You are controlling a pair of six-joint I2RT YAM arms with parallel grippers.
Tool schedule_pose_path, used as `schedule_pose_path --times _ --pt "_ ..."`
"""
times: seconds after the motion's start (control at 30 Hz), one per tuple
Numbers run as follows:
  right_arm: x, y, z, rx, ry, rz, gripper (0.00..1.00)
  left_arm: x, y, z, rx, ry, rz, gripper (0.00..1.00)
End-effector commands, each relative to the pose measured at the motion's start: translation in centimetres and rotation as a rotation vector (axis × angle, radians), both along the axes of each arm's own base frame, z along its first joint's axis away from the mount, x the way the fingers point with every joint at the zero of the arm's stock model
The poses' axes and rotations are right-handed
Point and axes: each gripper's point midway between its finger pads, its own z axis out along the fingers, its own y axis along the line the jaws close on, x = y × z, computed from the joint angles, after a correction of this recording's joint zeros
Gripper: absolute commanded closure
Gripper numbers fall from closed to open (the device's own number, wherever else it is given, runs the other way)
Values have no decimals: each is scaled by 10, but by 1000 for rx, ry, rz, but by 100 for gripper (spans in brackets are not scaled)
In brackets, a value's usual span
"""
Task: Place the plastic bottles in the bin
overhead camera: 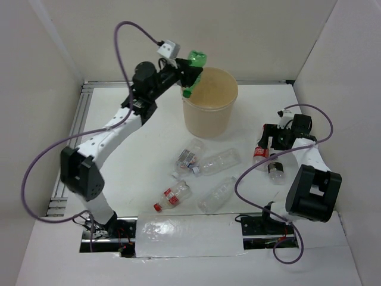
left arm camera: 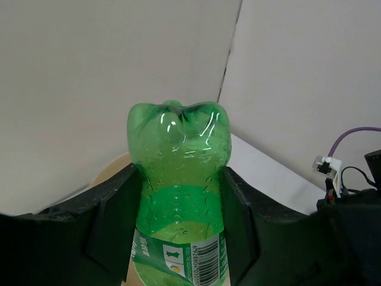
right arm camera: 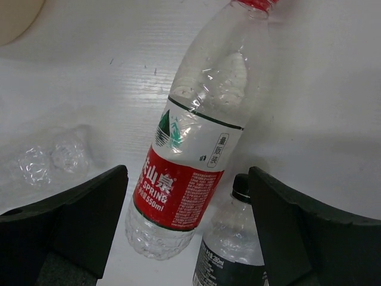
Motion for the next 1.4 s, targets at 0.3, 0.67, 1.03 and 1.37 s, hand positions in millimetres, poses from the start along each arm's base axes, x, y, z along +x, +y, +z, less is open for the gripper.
schedule_pose_path --times 0.3,0.67,1.03,1.37 --pt "27 -19 -9 -13 -3 -74 11 59 -66 -15 -91 54 22 0" --pt "48 -24 -55 8 102 -70 39 -61 10 -62 207 172 22 0" --pt "89 24 215 26 -539 345 90 -221 31 -236 406 681 -120 0" --pt "118 194 343 129 -919 790 86 -289 31 -322 656 934 -149 0"
